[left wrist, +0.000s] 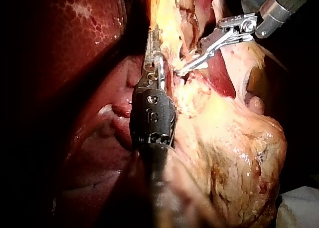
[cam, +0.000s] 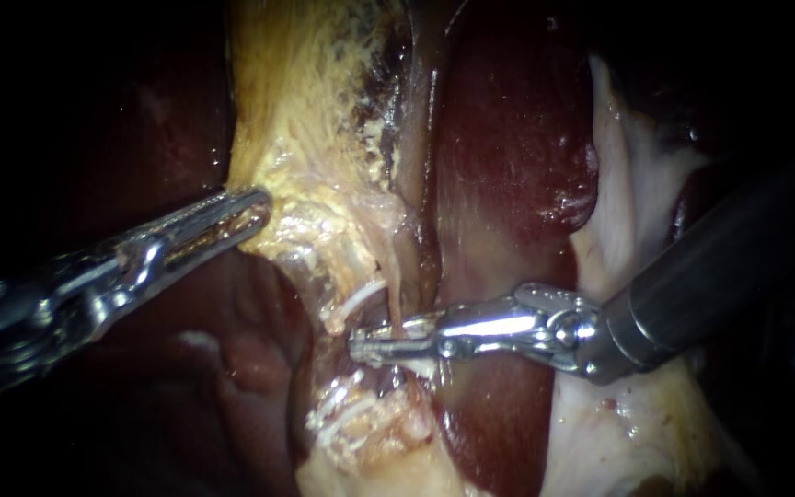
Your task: Going back second clip right tube
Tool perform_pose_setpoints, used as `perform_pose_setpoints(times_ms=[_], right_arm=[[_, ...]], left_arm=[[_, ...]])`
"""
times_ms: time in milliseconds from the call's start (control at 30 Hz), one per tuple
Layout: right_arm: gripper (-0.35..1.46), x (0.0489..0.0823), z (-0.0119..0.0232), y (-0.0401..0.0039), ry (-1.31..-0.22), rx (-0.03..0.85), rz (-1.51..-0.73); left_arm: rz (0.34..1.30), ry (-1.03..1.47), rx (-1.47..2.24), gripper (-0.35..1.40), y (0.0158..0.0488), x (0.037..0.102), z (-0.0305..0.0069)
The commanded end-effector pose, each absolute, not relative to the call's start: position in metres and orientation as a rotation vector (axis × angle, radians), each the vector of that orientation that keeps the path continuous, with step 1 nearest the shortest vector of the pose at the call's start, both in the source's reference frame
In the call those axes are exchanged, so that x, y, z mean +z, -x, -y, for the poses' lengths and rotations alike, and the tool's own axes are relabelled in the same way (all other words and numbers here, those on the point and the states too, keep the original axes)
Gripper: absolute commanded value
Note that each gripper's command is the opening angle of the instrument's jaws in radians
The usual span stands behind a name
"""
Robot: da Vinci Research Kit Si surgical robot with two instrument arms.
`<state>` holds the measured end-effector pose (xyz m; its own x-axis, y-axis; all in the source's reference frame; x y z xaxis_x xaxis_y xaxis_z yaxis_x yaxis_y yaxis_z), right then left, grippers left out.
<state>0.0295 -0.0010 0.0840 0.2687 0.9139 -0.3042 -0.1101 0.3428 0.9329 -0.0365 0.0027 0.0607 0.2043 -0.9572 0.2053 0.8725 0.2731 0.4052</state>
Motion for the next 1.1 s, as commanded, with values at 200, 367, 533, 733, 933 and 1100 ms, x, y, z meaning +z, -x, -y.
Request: perform_pose_setpoints(times_ms=[200, 367, 533, 733, 933, 1100], right_arm=[[0.41, 0.0842, 0.0011, -0.0298, -0.966, 0.865, -1.055], [0.60, 0.0842, 0.0008, -0.0299, -0.838, 0.782, -1.109], [0.60, 0.0838, -0.0004, -0.0286, -0.762, 0.713, -1.144], [0.60, 0.0830, -0.0011, -0.0279, -0.753, 0.698, -1.150], [0.60, 0.0818, 0.0019, -0.0302, -0.831, 0.628, -1.150], [0.60, 0.0823, 0.0034, -0.0328, -0.842, 0.606, -1.150]], left_arm=[[0.458, -0.217, -1.290, -0.35, 0.0365, 0.0606, -0.0027], [0.458, -0.217, -1.290, -0.35, 0.0365, 0.0606, -0.0027], [0.457, -0.217, -1.290, -0.35, 0.0365, 0.0606, -0.0027], [0.457, -0.217, -1.290, -0.35, 0.0365, 0.0606, -0.0027], [0.457, -0.216, -1.291, -0.35, 0.0366, 0.0606, -0.0027], [0.454, -0.217, -1.290, -0.35, 0.0366, 0.0607, -0.0026]])
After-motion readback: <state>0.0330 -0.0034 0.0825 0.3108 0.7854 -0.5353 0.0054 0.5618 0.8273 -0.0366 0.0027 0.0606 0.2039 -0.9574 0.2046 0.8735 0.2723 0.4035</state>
